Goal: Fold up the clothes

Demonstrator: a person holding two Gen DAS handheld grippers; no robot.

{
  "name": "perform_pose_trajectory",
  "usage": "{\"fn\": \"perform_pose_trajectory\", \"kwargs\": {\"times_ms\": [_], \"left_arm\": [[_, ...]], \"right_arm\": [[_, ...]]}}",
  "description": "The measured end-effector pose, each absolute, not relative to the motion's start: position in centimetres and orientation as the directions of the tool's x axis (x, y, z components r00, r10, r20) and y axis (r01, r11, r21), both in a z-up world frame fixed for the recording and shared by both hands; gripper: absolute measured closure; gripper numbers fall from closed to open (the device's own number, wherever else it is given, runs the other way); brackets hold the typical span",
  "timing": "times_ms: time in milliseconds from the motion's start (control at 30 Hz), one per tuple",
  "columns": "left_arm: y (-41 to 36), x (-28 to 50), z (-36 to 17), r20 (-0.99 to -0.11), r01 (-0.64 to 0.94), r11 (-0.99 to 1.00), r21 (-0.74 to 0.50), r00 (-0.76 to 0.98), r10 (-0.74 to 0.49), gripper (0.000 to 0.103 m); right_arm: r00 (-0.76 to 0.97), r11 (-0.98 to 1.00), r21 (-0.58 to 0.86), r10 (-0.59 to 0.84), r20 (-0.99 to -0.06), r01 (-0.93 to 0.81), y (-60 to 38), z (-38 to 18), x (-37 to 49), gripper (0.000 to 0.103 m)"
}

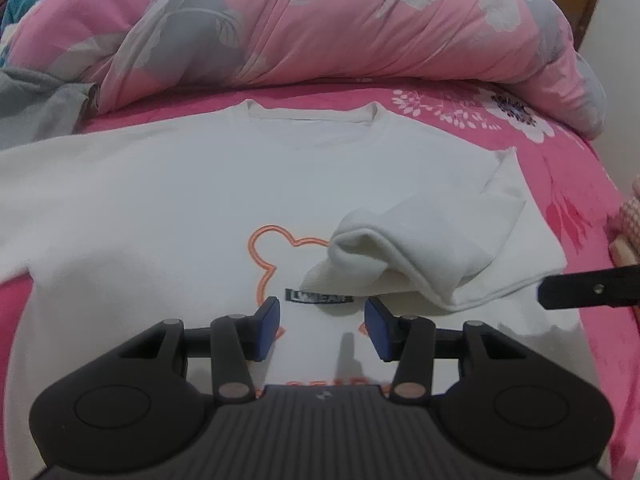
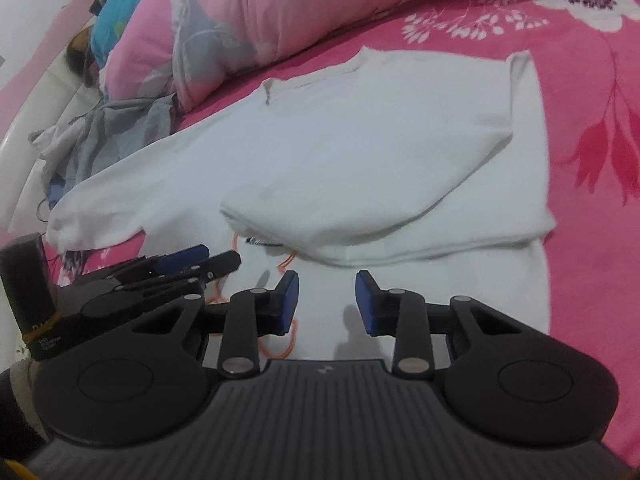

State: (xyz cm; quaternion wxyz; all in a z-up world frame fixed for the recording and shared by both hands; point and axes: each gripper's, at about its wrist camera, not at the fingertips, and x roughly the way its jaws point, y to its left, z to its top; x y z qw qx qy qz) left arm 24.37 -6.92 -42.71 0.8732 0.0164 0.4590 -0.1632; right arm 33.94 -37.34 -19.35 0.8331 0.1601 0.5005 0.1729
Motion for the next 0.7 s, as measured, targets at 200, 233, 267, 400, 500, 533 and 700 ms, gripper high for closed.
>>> {"fn": "perform_pose_trajectory", "kwargs": {"times_ms": [200,233,267,400,500,533,700], "left_arm": [[-6.4,23.5,-42.8,-0.811,0.249,0.963,-0.105,0.539,-0.228,0.055],[-6.0,23.3,-42.8,-0.813,0.237,0.966,-0.101,0.541,-0.217,0.055],[-5.6,23.2,-42.8,-0.814,0.225,0.970,-0.097,0.542,-0.207,0.055],[-4.4,22.7,-42.8,-0.816,0.184,0.979,-0.092,0.549,-0.180,0.055],[-3.8,22.3,-42.8,-0.817,0.164,0.982,-0.095,0.550,-0.171,0.056],[-3.7,22.3,-42.7,-0.816,0.161,0.982,-0.096,0.552,-0.170,0.056],[-3.1,22.0,-42.5,-0.812,0.146,0.984,-0.099,0.560,-0.165,0.055]], "right_arm": [[0.444,0.868,0.226,0.431,-0.785,-0.443,-32.7,-19.0,36.3,0.071],[0.449,0.843,0.169,0.429,-0.784,-0.511,-31.6,-18.9,36.4,0.070],[0.454,0.811,0.110,0.427,-0.782,-0.574,-30.4,-18.8,36.6,0.070],[0.476,0.677,-0.086,0.415,-0.775,-0.731,-26.8,-19.0,36.7,0.062],[0.483,0.614,-0.174,0.381,-0.788,-0.769,-25.4,-19.5,36.7,0.062],[0.481,0.604,-0.186,0.373,-0.794,-0.775,-25.1,-19.7,36.7,0.062],[0.482,0.581,-0.225,0.337,-0.809,-0.783,-24.7,-20.2,36.3,0.062]]}}
